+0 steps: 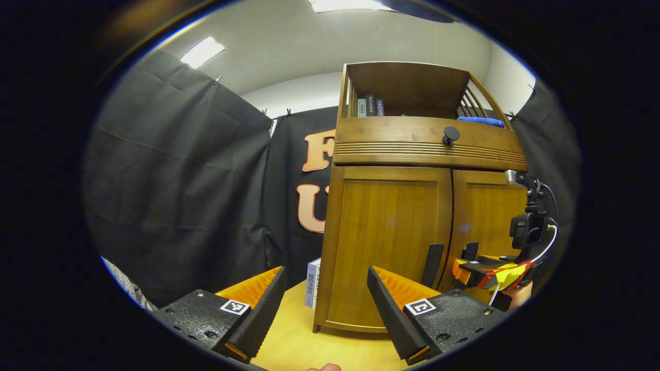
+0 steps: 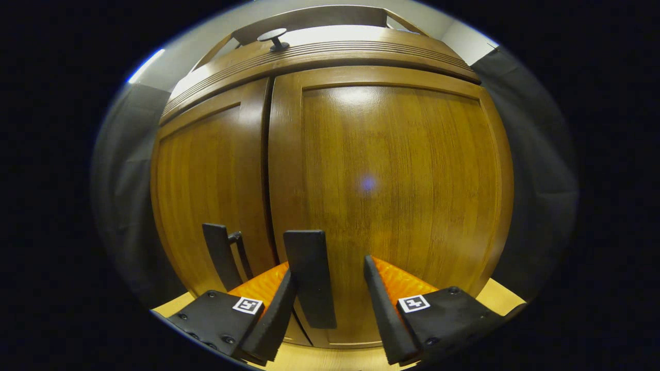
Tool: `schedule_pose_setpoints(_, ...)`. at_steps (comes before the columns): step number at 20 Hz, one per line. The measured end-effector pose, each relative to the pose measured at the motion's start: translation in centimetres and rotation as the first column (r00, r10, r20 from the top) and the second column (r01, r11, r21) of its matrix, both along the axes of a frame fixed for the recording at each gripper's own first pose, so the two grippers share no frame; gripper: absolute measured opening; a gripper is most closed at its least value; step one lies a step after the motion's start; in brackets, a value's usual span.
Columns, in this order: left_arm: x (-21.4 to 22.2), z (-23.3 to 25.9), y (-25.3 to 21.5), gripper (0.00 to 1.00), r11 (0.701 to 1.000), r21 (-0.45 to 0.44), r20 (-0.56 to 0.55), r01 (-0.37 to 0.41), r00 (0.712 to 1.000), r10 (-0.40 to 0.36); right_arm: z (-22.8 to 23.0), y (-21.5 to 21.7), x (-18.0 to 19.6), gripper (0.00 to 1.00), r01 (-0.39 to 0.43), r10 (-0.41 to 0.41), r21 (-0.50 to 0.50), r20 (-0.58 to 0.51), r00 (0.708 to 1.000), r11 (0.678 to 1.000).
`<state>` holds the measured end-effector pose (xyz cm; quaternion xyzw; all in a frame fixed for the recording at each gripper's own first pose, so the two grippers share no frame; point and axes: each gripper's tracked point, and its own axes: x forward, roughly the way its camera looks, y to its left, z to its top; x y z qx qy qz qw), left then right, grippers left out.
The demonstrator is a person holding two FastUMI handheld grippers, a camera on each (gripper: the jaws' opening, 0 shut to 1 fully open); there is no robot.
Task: Open the right door of the double-door shoe cabinet with the right hand, and open the left door with the left hand.
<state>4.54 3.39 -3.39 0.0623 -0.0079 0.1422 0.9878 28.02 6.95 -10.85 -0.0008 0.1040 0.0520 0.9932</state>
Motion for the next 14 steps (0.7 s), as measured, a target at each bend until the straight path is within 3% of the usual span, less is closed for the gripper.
schedule_pose_setpoints(1,-0.3,0.1,-0.2,0.94,1.0,-0.004,0.006,0.005,1.0,-0.005,-0.2,0.0,0.0,0.8,-0.002,0.002,-0.005,0.003,1.0,1.0)
schedule_pose_setpoints(3,-0.9,0.4,-0.3,0.91,1.0,-0.006,0.017,0.009,1.0,-0.009,-0.5,0.7,0.2,0.8,-0.025,0.026,0.009,-0.006,1.0,1.0)
schedule_pose_setpoints(5,-1.3,0.6,-0.5,0.95,1.0,-0.007,0.013,0.023,1.0,-0.023,-1.1,2.0,-0.2,0.67,-0.073,0.074,0.047,-0.025,0.997,0.996)
schedule_pose_setpoints(6,-1.5,0.6,-0.5,0.92,0.999,-0.008,0.005,0.033,0.999,-0.033,-1.0,2.0,-0.1,0.6,-0.07,0.07,0.054,0.003,0.998,0.996)
schedule_pose_setpoints(9,-2.0,0.5,-0.6,0.92,0.997,-0.028,-0.015,0.069,0.997,-0.07,-1.2,2.1,-0.3,0.39,-0.093,0.093,0.003,-0.006,0.996,0.996)
schedule_pose_setpoints(10,-2.1,0.6,-0.5,0.92,0.996,-0.033,-0.015,0.079,0.997,-0.08,-1.2,2.1,-0.3,0.39,-0.093,0.093,0.012,-0.007,0.996,0.996)
schedule_pose_setpoints(11,-2.3,0.6,-0.5,0.95,0.995,-0.037,-0.017,0.089,0.996,-0.089,-1.2,2.1,-0.3,0.24,-0.091,0.091,0.014,-0.02,0.996,0.996)
schedule_pose_setpoints(12,-2.6,0.7,-0.4,0.92,0.994,-0.04,-0.017,0.098,0.995,-0.099,-1.2,2.1,-0.3,0.29,-0.086,0.086,0.009,-0.021,0.996,0.996)
schedule_pose_setpoints(13,-2.8,0.8,-0.8,0.98,0.991,-0.054,-0.017,0.118,0.993,-0.119,-1.2,1.9,-0.3,0.28,-0.079,0.079,-0.003,-0.019,0.997,0.997)
schedule_pose_setpoints(14,-3.3,0.9,-1.5,0.91,0.986,-0.076,-0.012,0.15,0.988,-0.151,-1.1,1.9,-0.3,0.29,-0.069,0.069,-0.008,-0.019,0.997,0.998)
